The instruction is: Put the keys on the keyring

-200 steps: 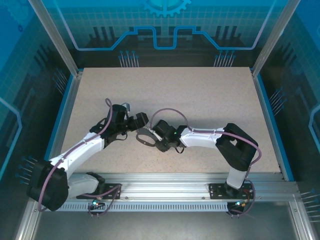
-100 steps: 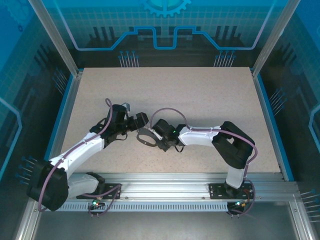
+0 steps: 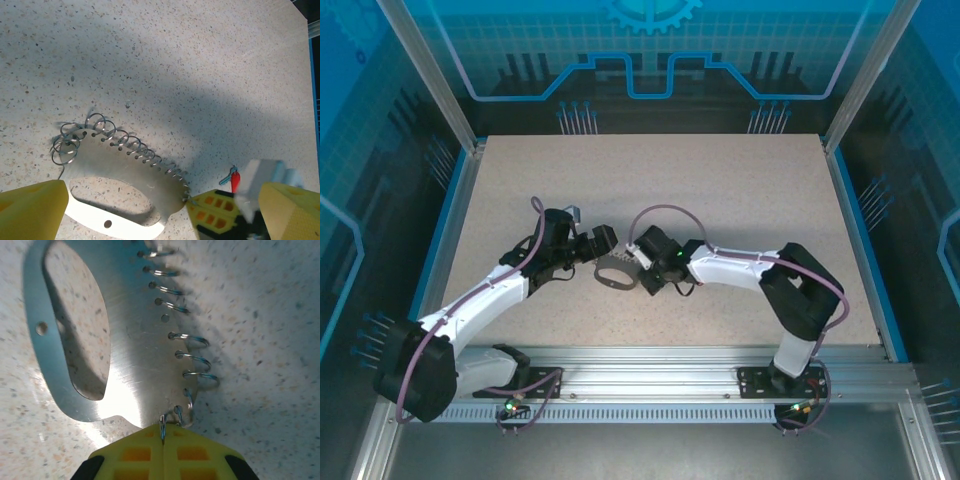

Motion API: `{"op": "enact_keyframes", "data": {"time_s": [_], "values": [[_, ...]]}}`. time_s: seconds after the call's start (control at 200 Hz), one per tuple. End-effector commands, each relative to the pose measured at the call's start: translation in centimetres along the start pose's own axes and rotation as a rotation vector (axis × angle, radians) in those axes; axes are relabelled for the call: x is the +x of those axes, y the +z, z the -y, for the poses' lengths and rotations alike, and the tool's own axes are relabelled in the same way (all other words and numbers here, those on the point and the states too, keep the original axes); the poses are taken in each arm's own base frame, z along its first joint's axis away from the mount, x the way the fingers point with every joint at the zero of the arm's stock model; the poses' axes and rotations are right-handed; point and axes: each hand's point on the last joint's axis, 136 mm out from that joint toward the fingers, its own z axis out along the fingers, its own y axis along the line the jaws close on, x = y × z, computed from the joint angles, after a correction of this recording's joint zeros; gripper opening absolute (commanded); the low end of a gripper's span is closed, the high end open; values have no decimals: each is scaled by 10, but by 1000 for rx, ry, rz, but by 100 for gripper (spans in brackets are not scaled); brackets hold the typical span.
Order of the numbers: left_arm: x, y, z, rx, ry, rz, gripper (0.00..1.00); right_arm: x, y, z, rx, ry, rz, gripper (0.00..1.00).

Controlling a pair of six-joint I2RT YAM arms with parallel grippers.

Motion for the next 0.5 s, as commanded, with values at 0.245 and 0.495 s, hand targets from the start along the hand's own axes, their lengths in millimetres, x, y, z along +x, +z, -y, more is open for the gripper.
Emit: {"op": "enact_keyframes", "data": {"time_s": [0.245,0.495], "values": [[-4,-3,12,56,2,-7,99,-44,-63,-1,-294,103,211,0],[-7,-5,15,52,0,2,99,-56,-84,8,-383,156,284,0]]}}
